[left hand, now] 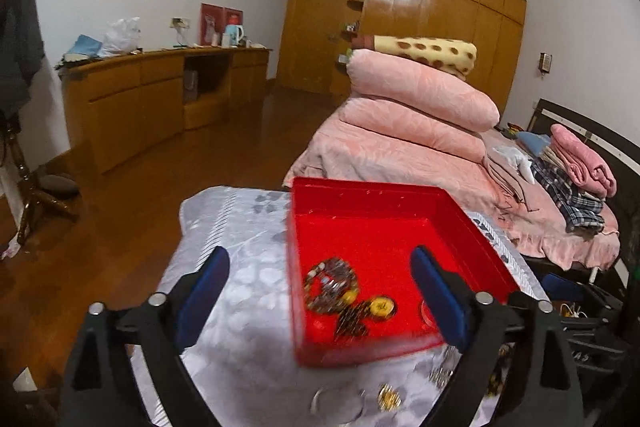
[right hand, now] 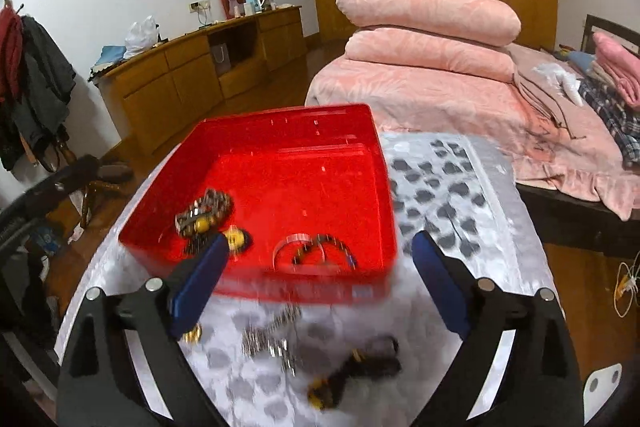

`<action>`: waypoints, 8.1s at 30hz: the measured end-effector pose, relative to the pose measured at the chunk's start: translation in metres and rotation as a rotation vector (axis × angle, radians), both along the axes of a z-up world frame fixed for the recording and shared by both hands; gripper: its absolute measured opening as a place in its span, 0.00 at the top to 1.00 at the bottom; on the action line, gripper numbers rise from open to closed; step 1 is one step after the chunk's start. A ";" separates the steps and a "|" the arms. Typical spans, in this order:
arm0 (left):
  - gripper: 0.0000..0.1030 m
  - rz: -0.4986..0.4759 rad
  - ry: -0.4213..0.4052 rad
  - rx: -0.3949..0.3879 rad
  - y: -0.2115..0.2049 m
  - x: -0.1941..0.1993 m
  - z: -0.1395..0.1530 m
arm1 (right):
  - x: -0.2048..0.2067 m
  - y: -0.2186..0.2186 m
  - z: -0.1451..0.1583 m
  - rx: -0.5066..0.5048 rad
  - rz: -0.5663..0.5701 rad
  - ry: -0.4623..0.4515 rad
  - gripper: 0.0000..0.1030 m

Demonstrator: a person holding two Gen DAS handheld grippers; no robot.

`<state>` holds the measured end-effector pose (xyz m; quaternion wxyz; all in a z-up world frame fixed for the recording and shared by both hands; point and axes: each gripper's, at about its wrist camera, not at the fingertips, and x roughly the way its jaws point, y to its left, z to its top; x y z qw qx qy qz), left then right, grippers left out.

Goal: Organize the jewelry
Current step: 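Withdraw both grippers from the tin over the remaining jewelry, then grasp black bead strand with right gripper while left gripper grasps silver bangle, then carry bead strand and bangle into red tin and open both grippers, then withdraw both grippers toward the gold pendant and silver chain, then grasp silver chain with right gripper while left gripper grasps gold pendant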

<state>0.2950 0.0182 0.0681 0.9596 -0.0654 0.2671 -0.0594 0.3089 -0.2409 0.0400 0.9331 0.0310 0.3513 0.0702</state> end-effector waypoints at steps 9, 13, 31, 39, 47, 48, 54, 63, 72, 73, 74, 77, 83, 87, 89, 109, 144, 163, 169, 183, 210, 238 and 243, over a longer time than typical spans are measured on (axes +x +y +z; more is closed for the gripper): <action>0.07 0.047 0.050 0.030 0.014 -0.045 -0.032 | -0.048 -0.014 -0.032 -0.007 -0.072 0.090 0.06; 0.07 0.046 0.093 0.041 0.013 -0.054 -0.051 | -0.057 -0.018 -0.049 -0.009 -0.089 0.142 0.06; 0.07 -0.012 0.174 0.084 -0.007 -0.065 -0.079 | -0.055 -0.002 -0.076 -0.052 -0.058 0.212 0.24; 0.07 -0.018 0.187 0.085 -0.009 -0.063 -0.081 | -0.042 0.003 -0.081 -0.078 -0.072 0.236 0.28; 0.07 -0.026 0.210 0.079 -0.010 -0.059 -0.084 | -0.032 0.004 -0.082 -0.100 -0.070 0.228 0.46; 0.07 -0.026 0.213 0.080 -0.010 -0.059 -0.084 | -0.032 0.004 -0.082 -0.099 -0.068 0.226 0.52; 0.07 -0.037 0.226 0.085 -0.013 -0.056 -0.085 | -0.036 0.001 -0.079 -0.094 -0.056 0.217 0.75; 0.08 -0.034 0.287 0.032 -0.011 -0.039 -0.095 | -0.039 0.000 -0.079 -0.076 -0.043 0.219 0.78; 0.08 -0.072 0.347 0.069 -0.028 -0.020 -0.104 | -0.042 -0.002 -0.078 -0.062 -0.027 0.211 0.79; 0.08 -0.077 0.363 0.067 -0.029 -0.018 -0.106 | -0.042 -0.003 -0.078 -0.061 -0.024 0.211 0.79; 0.08 -0.075 0.374 0.074 -0.031 -0.015 -0.108 | -0.043 -0.003 -0.078 -0.060 -0.021 0.210 0.79; 0.09 -0.091 0.373 0.082 -0.034 -0.014 -0.108 | -0.044 -0.004 -0.077 -0.055 -0.016 0.211 0.79; 0.37 -0.069 0.363 0.133 -0.039 -0.014 -0.105 | -0.042 -0.003 -0.079 -0.063 -0.021 0.220 0.78; 0.56 -0.062 0.352 0.137 -0.039 -0.014 -0.102 | -0.039 -0.001 -0.080 -0.070 -0.023 0.220 0.76; 0.56 -0.062 0.350 0.116 -0.036 -0.014 -0.102 | -0.039 0.000 -0.080 -0.073 -0.023 0.219 0.78; 0.57 -0.069 0.219 0.074 -0.026 -0.050 -0.063 | -0.068 0.027 -0.048 -0.073 0.090 0.155 0.80; 0.57 -0.074 0.109 0.078 -0.045 -0.004 -0.010 | -0.007 0.036 0.024 -0.050 0.101 0.026 0.80; 0.56 -0.064 0.166 0.070 -0.056 0.071 -0.030 | 0.064 0.041 0.000 -0.030 0.100 0.095 0.80; 0.34 -0.053 0.196 0.083 -0.053 0.077 -0.040 | 0.067 0.036 -0.006 -0.065 0.061 0.076 0.52; 0.10 -0.024 0.133 0.071 -0.029 0.037 -0.022 | 0.027 0.016 0.003 -0.093 -0.003 0.007 0.13; 0.10 -0.028 0.271 0.065 -0.009 -0.045 -0.080 | -0.054 0.032 -0.052 -0.070 0.047 0.147 0.07; 0.10 -0.033 0.303 0.077 -0.006 -0.037 -0.092 | -0.010 0.058 -0.082 -0.098 0.084 0.240 0.28; 0.10 -0.038 0.304 0.077 -0.008 -0.037 -0.092 | -0.007 0.060 -0.084 -0.119 0.077 0.232 0.37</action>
